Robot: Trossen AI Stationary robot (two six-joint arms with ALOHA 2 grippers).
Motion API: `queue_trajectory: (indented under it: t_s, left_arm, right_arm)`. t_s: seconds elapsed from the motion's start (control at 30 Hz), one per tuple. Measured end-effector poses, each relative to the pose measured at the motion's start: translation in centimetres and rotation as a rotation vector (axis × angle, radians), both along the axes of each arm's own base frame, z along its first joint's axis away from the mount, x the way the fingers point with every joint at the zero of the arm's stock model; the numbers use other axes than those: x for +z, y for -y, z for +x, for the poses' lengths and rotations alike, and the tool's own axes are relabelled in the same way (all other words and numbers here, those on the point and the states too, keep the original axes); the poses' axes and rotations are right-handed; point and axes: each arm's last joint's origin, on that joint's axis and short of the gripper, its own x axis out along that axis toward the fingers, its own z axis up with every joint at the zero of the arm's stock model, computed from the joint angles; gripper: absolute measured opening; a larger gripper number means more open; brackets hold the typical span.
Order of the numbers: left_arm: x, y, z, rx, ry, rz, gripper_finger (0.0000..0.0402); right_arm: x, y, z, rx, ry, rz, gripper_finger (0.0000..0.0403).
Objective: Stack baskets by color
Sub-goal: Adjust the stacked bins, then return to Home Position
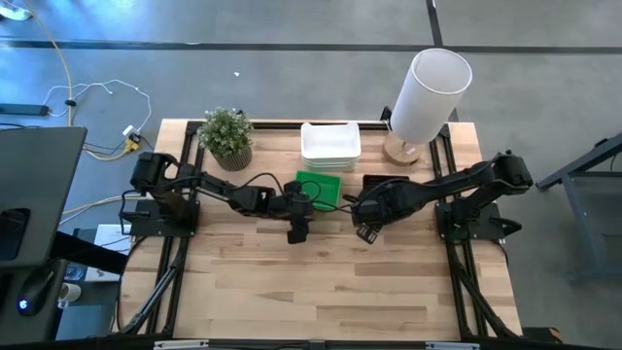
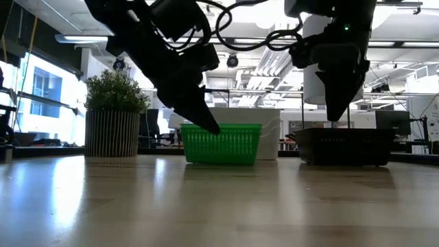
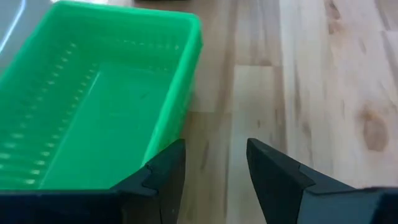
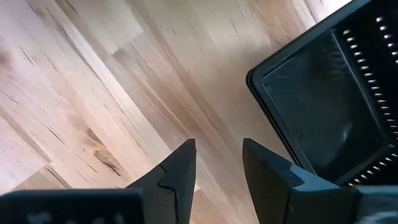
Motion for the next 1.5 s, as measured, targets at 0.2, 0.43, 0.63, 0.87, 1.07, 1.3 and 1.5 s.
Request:
queue_trajectory:
  t_s: [0.2, 0.43, 0.63, 0.87, 1.07, 1.3, 1.5]
  left_arm:
    - [-0.3, -0.7, 0.3, -0.011, 0.025, -0.031, 0.0156]
    - [-0.4, -0.8, 1.1, -0.008, 0.1, -0.024, 0.0156]
    - [-0.4, -1.0, 1.3, 0.009, 0.126, -0.019, 0.0156]
    - [-0.2, -1.6, 1.3, 0.038, 0.141, -0.006, 0.0156]
    - [0.4, -1.6, 1.7, 0.045, 0.199, 0.006, 0.0156]
    - [1.1, -1.2, 2.1, -0.004, 0.183, 0.025, 0.0156]
    - [2.8, -0.9, 1.3, -0.045, 0.142, 0.022, 0.0156]
  right_arm:
    - [0.1, 0.0, 0.0, 0.0, 0.0, -0.002, 0.0118]
    - [0.1, 0.0, 0.0, 0.0, -0.001, -0.002, 0.0118]
    - [0.1, 0.0, 0.0, 0.0, -0.002, -0.002, 0.0118]
    - [0.1, 0.0, 0.0, 0.0, -0.002, -0.002, 0.0118]
    - [0.1, 0.0, 0.0, 0.0, -0.002, -0.001, 0.0118]
    - [0.1, 0.0, 0.0, 0.0, 0.0, -0.001, 0.0118]
    - [0.2, -0.1, 0.6, 0.053, 0.047, -0.001, 0.0118]
